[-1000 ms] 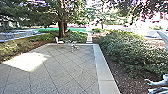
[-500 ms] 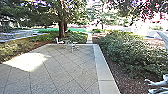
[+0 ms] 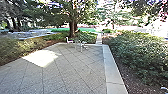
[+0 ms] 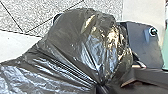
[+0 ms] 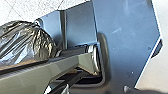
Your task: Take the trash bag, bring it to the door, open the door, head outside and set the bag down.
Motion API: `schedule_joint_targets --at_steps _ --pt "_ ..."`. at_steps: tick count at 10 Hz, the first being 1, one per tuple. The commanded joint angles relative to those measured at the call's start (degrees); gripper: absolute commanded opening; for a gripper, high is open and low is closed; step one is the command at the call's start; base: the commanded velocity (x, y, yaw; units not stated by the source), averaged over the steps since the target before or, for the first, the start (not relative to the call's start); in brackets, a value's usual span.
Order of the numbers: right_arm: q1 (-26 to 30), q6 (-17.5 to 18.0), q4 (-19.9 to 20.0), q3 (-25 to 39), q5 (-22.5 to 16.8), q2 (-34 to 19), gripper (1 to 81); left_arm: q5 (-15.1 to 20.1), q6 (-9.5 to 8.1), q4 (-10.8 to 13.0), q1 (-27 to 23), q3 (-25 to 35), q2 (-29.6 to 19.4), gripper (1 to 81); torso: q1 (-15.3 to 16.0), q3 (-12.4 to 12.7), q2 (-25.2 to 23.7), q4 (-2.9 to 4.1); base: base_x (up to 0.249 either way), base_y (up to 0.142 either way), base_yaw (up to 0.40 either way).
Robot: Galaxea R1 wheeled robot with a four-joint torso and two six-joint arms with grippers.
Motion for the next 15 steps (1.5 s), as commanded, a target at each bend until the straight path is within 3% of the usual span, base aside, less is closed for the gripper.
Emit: schedule_joint_targets --at_steps 1,5,6,7,8,9,12,15 --pt "2.89 -0.25 -0.59 0.91 -3.12 1.34 81.1 2.92 0.21 -0.82 -3.72 1.38 -0.92 1.0 0.00 0.00 0.00 5.49 0.000 0.000 0.000" --pt "2.89 -0.25 -0.77 0.91 -3.12 1.34 81.1 2.92 0.13 -1.43 -6.01 8.68 -4.80 1.0 0.00 0.00 0.00 13.51 0.000 0.000 0.000" --pt "2.97 -0.25 -0.68 0.91 -3.12 1.25 81.1 3.01 0.13 -2.31 -6.89 11.23 -6.20 1.0 0.00 0.00 0.00 9.86 0.000 0.000 0.000" --pt "3.06 -0.25 -0.77 0.91 -3.12 1.25 81.1 3.10 0.13 -2.75 -8.03 13.61 -7.61 1.0 0.00 0.00 0.00 11.83 0.000 0.000 0.000" --pt "2.97 -0.34 -0.77 0.91 -3.20 1.25 81.1 3.27 0.13 -3.36 -8.99 16.49 -9.27 1.0 0.00 0.00 0.00 13.25 0.000 0.000 0.000" --pt "2.97 -0.34 -0.77 0.91 -3.20 1.25 81.1 3.45 0.13 -4.06 -9.88 18.87 -10.94 1.0 0.00 0.00 0.00 13.86 0.000 0.000 0.000" --pt "2.97 -0.34 -0.86 0.91 -3.20 1.16 81.1 4.51 0.13 -7.67 -14.62 25.03 -16.40 1.0 -0.04 -4.60 0.00 13.88 0.000 0.000 0.000" --pt "2.89 -0.34 -0.78 0.91 -3.20 1.07 81.1 8.63 0.13 -12.50 -22.08 28.55 -21.49 1.0 -0.04 -9.94 0.00 13.88 0.000 0.000 0.000"
